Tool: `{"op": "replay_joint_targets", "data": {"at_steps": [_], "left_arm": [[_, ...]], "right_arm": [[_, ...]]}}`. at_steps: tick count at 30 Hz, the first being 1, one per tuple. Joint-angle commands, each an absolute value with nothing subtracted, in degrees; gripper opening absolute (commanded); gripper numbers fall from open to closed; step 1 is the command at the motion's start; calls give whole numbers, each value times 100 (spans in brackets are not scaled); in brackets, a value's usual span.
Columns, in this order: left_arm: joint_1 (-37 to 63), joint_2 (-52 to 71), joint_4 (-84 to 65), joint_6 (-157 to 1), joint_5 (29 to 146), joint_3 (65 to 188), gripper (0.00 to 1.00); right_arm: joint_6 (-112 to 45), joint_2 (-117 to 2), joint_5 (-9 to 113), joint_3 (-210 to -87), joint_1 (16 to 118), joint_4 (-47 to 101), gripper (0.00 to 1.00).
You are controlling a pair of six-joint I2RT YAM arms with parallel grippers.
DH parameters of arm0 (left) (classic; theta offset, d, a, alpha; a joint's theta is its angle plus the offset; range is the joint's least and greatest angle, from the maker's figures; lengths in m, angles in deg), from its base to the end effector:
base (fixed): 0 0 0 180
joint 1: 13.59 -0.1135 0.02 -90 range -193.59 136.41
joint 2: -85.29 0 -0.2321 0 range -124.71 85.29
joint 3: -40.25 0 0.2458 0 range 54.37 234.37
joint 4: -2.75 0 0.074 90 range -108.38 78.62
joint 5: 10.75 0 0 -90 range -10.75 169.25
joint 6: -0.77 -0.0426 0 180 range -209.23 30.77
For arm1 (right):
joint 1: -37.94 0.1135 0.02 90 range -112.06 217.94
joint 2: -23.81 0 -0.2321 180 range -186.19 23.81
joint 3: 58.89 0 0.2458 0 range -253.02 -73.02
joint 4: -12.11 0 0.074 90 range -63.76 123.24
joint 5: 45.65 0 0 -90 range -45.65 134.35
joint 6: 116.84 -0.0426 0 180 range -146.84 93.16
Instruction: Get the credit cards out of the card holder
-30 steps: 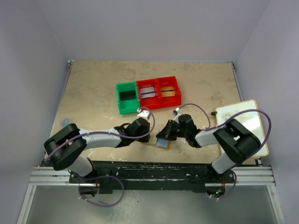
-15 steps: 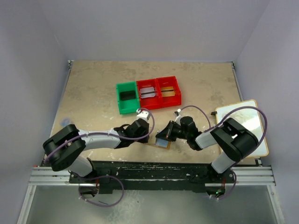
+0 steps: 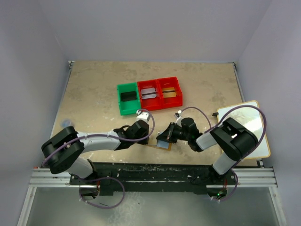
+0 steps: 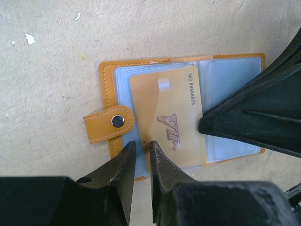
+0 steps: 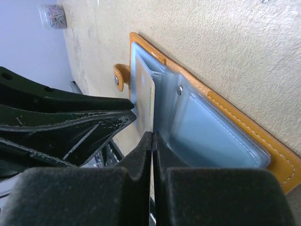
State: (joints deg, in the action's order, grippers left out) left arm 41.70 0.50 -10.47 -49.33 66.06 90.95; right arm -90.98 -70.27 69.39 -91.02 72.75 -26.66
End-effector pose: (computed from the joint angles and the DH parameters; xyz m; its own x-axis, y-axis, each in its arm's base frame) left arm 0.1679 -0.2253 0.1220 -0.7780 0.0263 -0.6277 0.2779 0.9105 -0.3063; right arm 0.1996 0.1607 0.0838 -0.8938 0.3715 -0.2510 -0.0741 0.4298 0.8999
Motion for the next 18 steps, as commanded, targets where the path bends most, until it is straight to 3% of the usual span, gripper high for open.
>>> {"op": "replay_joint_targets", "data": {"at_steps": [1,18], "left_arm": [[4194,306,-1128,-4859,6405,8984,16],[4196,203,-1140,-4854,6372,9012,15]], "right_arm": [[-9135,-6805,6905,-9017,7249,-2949,0],[-8307,-5945,6976,-9114,6954,-1428,0]]}}
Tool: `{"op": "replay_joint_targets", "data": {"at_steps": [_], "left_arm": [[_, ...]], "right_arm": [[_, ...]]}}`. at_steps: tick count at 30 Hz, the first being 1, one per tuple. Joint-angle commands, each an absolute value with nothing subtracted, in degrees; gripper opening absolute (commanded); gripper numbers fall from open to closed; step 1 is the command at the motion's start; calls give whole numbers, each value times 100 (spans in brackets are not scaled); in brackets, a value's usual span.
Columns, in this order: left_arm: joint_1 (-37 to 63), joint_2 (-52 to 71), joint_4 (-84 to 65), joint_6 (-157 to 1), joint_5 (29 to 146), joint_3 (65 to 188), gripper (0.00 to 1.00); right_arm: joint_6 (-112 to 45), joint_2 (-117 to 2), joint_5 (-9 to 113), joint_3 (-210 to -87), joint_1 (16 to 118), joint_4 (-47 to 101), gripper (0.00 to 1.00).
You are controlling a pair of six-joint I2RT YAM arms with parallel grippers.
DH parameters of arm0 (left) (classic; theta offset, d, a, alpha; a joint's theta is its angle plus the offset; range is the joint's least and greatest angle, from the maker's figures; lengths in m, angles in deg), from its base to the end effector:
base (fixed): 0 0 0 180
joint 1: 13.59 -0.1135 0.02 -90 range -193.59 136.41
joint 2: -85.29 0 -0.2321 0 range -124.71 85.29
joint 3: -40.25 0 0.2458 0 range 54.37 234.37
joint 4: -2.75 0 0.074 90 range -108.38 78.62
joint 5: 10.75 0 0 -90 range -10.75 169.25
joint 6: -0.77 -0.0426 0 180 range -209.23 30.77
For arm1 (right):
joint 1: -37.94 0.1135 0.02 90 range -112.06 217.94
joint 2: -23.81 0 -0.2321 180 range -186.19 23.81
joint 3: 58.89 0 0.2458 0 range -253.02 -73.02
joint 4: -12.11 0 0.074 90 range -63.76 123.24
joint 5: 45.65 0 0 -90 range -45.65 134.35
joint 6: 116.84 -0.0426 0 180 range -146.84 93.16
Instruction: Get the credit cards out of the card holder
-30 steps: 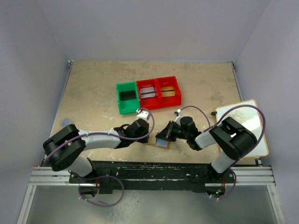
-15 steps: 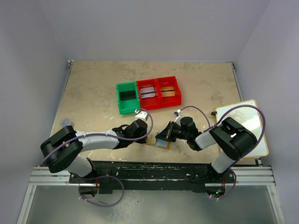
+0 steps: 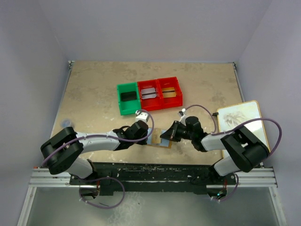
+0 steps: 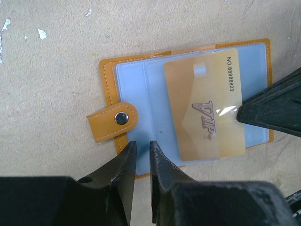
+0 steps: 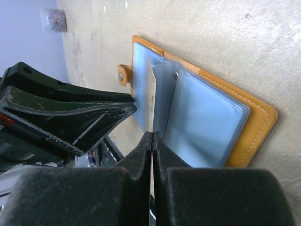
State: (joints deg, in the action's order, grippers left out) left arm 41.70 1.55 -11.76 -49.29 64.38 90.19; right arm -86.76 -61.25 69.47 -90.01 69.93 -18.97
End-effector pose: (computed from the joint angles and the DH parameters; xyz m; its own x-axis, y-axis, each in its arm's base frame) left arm 0.1659 -0.2203 0.1215 -0.7737 0.0273 -0.6330 0.2617 0.9236 -0.2801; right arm 0.2011 0.1469 0.1023 -0.8673 0.3820 -0.3191 -0.1216 0.4591 0.8800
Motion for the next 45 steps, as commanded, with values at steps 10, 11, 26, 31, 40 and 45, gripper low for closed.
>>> {"op": "replay_joint_targets", "data": {"at_steps": [10,11,26,31,40,45], "left_arm": [[4203,175,-1166,-4889,6497,9086,15],[4204,181,-1173,-4897,6498,9085,15],[4218,276,-1252,-4908,6489,9139,15],[4235,292,-1268,-4898,6517,9151,15],[4249,355,-1261,-4865,6507,9151,15],[4265,364,-1258,-4846,6520,9129,15]], "right_arm": [[-8730,-6380,7004,-9019,6951,-2185,13],[-8761,-6441,7002,-9025,6953,-2306,16],[-9050,-7190,7015,-9120,6955,-3258,25],[-9156,-7264,6889,-8978,6956,-3323,28],[-9268,-7550,7023,-8892,6951,-3845,29],[-9320,-7645,7089,-8891,6989,-4091,25]]}}
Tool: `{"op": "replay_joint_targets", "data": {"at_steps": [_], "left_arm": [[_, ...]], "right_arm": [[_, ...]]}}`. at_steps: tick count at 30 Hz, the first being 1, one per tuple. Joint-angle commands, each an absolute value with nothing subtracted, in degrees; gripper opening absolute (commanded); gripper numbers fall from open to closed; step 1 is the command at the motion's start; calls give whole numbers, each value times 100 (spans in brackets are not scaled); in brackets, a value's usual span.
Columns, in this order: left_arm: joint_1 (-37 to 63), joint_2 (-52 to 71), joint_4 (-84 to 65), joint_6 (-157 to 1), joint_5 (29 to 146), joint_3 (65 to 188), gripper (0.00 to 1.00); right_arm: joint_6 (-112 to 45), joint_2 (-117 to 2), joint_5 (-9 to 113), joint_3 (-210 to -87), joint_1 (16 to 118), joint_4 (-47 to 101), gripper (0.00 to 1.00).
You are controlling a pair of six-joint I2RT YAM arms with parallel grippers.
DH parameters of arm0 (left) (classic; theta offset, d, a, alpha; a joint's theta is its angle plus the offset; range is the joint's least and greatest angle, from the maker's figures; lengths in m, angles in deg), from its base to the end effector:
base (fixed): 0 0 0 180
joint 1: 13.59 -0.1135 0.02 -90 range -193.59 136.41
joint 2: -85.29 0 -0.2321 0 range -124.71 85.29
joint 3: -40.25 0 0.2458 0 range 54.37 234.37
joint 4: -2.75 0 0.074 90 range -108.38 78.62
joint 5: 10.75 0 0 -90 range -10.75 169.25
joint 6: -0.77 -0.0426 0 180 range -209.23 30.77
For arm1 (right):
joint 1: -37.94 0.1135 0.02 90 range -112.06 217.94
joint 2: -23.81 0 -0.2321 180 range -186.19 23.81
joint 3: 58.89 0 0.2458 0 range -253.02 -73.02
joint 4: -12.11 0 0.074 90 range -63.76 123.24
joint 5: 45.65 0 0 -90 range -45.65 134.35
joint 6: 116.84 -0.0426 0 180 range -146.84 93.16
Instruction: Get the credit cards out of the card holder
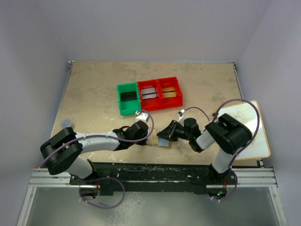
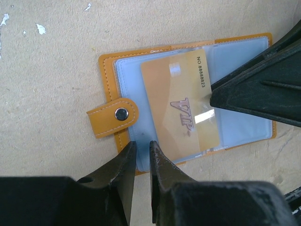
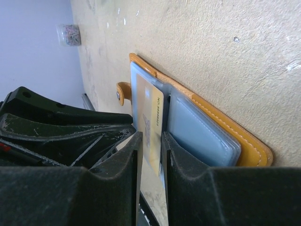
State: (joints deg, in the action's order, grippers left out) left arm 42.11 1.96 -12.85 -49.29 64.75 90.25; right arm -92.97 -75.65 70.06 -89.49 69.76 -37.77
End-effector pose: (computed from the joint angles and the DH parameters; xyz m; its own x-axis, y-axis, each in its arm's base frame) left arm 0.1633 -0.2204 0.1221 -0.7797 0.0400 -0.6249 0.2694 0.9223 -0.2770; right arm 0.2053 0.1491 0.0766 -0.8650 0.4329 -0.2536 -0.0806 0.3791 0.9218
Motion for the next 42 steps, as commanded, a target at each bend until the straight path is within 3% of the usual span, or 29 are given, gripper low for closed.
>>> {"op": "replay_joint_targets", "data": {"at_steps": [1,9,19,23,26,28,32,38,42], "left_arm": [[4266,368,-1258,-4833,6512,9122,15],[4301,415,-1221,-4828,6527,9090,15],[4328,428,-1168,-4785,6512,9023,15],[4336,425,-1140,-4751,6511,8980,15],[4345,445,-1191,-4742,6436,8987,14],[4338,486,-1251,-4745,6372,8996,14],[4345,584,-1360,-4742,6169,8980,14],[4345,799,-1333,-4703,6098,8966,16],[4344,970,-1287,-4688,6128,8971,18]], "right_arm": [[-9320,-7641,7074,-8895,6995,-4075,25],[-9277,-7607,6956,-8961,7055,-3906,27],[-9168,-7775,7103,-9140,7208,-3897,22],[-9236,-7764,7080,-9183,7242,-3905,17],[-9257,-7679,6974,-9153,7257,-3833,5],[-9254,-7506,6916,-9057,7251,-3611,0],[-9285,-6926,6575,-8812,7247,-3167,0],[-8732,-6079,6274,-9145,7245,-1181,0],[-8891,-5630,6093,-8895,7240,-1133,0]]}}
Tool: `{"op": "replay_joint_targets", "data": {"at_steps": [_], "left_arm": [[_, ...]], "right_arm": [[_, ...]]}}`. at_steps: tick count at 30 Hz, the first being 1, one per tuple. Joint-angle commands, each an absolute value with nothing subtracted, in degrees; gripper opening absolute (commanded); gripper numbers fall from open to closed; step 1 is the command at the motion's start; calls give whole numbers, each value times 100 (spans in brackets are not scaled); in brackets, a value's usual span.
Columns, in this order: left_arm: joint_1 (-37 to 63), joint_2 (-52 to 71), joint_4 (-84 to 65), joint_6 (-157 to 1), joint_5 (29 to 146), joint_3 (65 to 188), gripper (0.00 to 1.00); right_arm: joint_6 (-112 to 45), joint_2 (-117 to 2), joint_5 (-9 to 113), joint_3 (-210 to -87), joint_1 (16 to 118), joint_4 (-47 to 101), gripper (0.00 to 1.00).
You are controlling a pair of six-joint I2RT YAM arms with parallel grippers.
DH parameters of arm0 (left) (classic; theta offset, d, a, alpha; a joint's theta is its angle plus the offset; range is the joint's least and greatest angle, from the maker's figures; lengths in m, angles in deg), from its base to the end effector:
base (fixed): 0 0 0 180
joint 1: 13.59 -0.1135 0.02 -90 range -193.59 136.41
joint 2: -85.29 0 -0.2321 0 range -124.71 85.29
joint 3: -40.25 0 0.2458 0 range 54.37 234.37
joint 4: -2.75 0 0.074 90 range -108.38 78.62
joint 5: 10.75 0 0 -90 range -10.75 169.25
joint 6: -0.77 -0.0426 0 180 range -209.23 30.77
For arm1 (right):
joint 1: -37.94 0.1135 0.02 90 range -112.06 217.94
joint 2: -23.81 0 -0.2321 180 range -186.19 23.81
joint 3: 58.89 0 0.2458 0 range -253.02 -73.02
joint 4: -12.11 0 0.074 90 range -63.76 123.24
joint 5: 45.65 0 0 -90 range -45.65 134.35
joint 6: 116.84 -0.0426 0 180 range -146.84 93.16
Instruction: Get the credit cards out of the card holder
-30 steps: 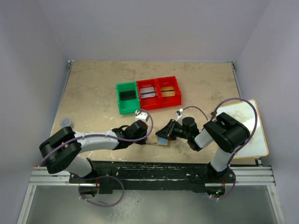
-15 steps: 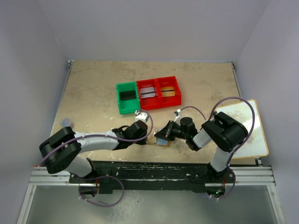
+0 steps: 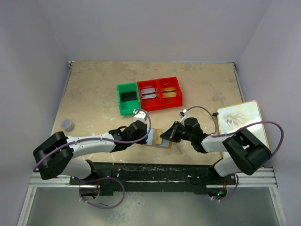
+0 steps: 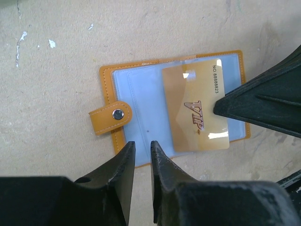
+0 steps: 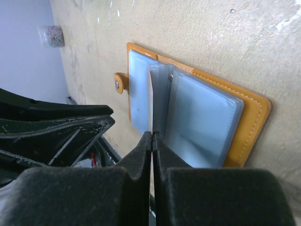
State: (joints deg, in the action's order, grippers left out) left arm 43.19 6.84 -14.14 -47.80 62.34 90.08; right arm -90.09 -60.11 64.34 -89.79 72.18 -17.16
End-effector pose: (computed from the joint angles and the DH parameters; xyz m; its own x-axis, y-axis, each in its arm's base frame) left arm 0.1581 -0.2188 0.1413 -0.7488 -0.0122 -0.6627 0.2578 0.9158 -0.3081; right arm 0.1965 0.1514 0.1020 -0.8530 0.4345 -0.2890 -0.0571 0.4728 0.8793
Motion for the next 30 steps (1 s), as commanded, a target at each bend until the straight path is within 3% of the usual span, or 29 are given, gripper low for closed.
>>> {"op": "replay_joint_targets", "data": {"at_steps": [1,10,15,21,30], "left_arm": [[4340,1007,-1253,-4687,6171,8968,18],[4340,1084,-915,-4574,6461,8952,23],[4349,530,-705,-4445,6660,9163,23],[4372,-83,-387,-4394,6805,9274,21],[4492,-607,-430,-4476,6787,9337,17]], "right_arm": [[-8882,-5543,6127,-8888,7240,-1145,0],[-8406,-4901,5783,-9328,7240,92,0],[-8356,-4980,5785,-9452,7243,298,0],[-8468,-5462,5815,-9505,7244,-164,0],[-8823,-5890,6128,-9332,7240,-1414,11]]}}
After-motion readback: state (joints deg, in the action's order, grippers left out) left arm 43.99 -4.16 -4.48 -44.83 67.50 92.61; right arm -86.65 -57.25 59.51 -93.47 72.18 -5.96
